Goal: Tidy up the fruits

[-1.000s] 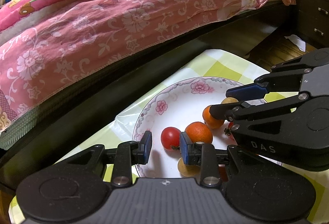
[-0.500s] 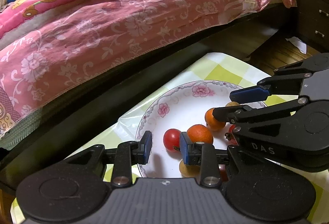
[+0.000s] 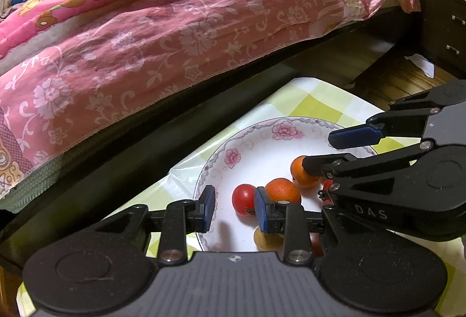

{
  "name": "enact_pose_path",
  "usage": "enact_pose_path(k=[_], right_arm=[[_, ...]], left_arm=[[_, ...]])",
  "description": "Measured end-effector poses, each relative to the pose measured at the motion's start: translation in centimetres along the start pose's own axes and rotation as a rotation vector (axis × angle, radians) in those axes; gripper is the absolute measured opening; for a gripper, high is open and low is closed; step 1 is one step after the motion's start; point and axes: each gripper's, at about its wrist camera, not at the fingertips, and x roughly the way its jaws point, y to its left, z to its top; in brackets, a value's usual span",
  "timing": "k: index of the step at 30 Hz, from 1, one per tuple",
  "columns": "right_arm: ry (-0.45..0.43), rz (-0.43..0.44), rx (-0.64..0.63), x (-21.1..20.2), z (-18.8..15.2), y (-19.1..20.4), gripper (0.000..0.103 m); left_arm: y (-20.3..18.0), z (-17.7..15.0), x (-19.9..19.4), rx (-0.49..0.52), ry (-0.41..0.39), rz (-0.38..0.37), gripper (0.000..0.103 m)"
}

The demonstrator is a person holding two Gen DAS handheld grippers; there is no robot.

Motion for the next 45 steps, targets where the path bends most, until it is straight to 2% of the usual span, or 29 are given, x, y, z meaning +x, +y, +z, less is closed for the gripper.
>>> enact_pose_path(k=[14, 17, 33, 45], right_arm=[[0.002, -0.022, 0.022, -0.6, -0.1, -0.1, 0.029], [-0.001, -0.034, 0.025, -0.9, -0.2, 0.0, 0.033], [-0.009, -0.073, 0.04, -2.3, -0.8, 0.4, 0.034], [0.007, -0.093, 0.06, -3.4, -1.5, 0.4, 0.034]], left_arm=[[-0.4, -0.1, -0.8, -0.007, -0.006, 0.006, 0.043], [-0.5, -0.1, -1.0, -0.012, -0.007, 0.009, 0.045], [-1.0, -0.5, -2.7, -0.031, -0.018, 0.027, 0.057], [-1.4, -1.0, -3.5, -0.05, -0.011, 0.039, 0.061]])
